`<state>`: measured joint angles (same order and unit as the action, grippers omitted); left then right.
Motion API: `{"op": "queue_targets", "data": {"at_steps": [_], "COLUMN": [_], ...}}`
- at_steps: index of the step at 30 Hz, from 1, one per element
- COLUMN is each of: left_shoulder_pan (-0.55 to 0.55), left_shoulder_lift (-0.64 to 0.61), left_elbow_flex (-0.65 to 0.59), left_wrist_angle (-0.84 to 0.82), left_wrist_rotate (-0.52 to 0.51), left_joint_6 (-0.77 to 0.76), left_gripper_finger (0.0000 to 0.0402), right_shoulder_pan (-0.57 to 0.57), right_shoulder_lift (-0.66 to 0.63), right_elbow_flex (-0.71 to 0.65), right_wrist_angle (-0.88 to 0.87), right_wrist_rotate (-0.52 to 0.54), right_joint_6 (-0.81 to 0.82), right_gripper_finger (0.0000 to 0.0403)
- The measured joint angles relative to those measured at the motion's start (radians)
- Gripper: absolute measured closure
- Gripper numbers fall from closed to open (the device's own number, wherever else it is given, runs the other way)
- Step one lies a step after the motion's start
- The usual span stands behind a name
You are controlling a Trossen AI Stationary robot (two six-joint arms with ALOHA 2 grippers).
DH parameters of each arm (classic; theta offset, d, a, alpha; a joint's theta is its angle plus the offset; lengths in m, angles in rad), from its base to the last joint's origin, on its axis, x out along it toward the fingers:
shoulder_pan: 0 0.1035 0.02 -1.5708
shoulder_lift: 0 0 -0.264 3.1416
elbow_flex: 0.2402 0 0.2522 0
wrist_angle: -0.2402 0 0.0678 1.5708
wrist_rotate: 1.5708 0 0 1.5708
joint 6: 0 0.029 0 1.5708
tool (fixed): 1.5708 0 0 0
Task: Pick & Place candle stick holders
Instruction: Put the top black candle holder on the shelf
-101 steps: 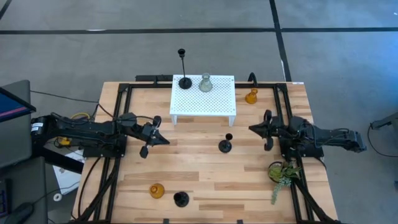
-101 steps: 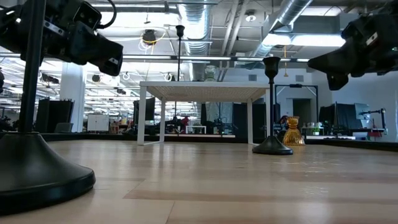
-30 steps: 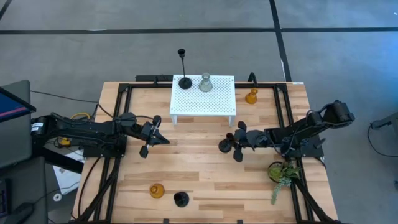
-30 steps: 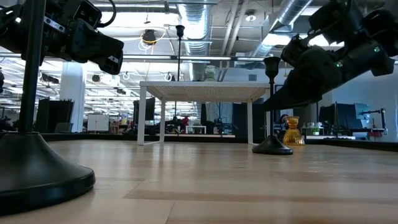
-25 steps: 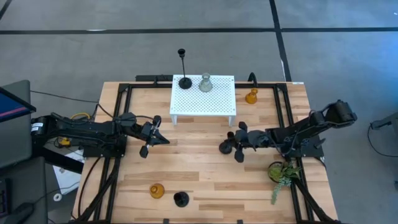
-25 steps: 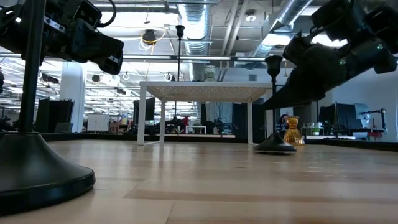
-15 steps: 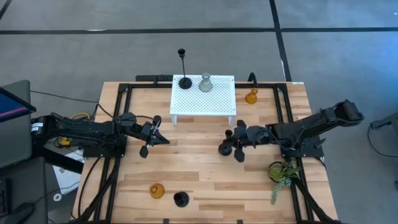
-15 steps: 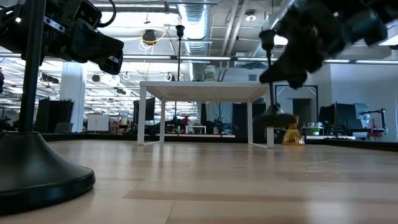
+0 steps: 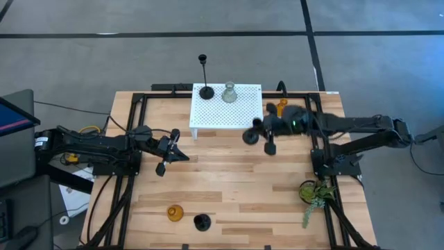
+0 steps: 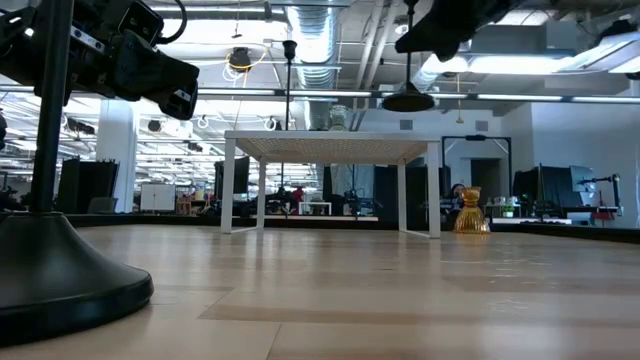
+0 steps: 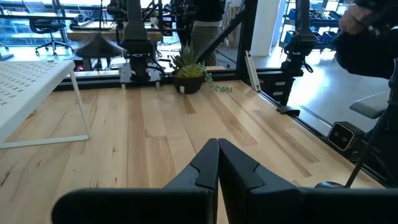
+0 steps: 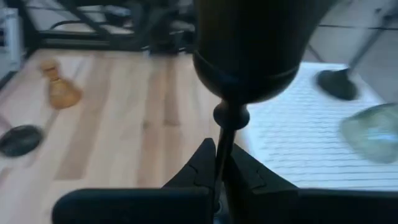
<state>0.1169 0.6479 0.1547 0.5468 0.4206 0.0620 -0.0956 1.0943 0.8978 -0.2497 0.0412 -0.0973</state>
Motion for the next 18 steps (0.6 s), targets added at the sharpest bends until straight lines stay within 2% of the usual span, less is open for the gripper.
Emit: {"op": "queue_targets", "data": {"at_steps": [8, 14, 18], "left_shoulder_pan": [0.000, 0.000, 0.000], "left_shoulder_lift": [0.000, 0.000, 0.000], "left_elbow_flex": [0.000, 0.000, 0.000], "left_wrist_angle": [0.000, 0.000, 0.000], "left_wrist_rotate": [0.000, 0.000, 0.000], "left_joint_6": [-0.022, -0.022, -0.023], "left_gripper_finger": [0.0394, 0.0394, 0.0394], "right_shoulder_pan": [-0.286, -0.464, -0.542], "right_shoulder_lift": [0.082, 0.175, 0.255], "right_elbow_flex": [0.105, 0.189, 0.235], "right_wrist_angle": [0.002, 0.013, 0.015], "right_wrist_rotate": [-0.226, -0.331, -0.382], "right_joint_6": [-0.096, -0.119, -0.120], "right_gripper_finger": [0.0402, 0.0402, 0.0402]}}
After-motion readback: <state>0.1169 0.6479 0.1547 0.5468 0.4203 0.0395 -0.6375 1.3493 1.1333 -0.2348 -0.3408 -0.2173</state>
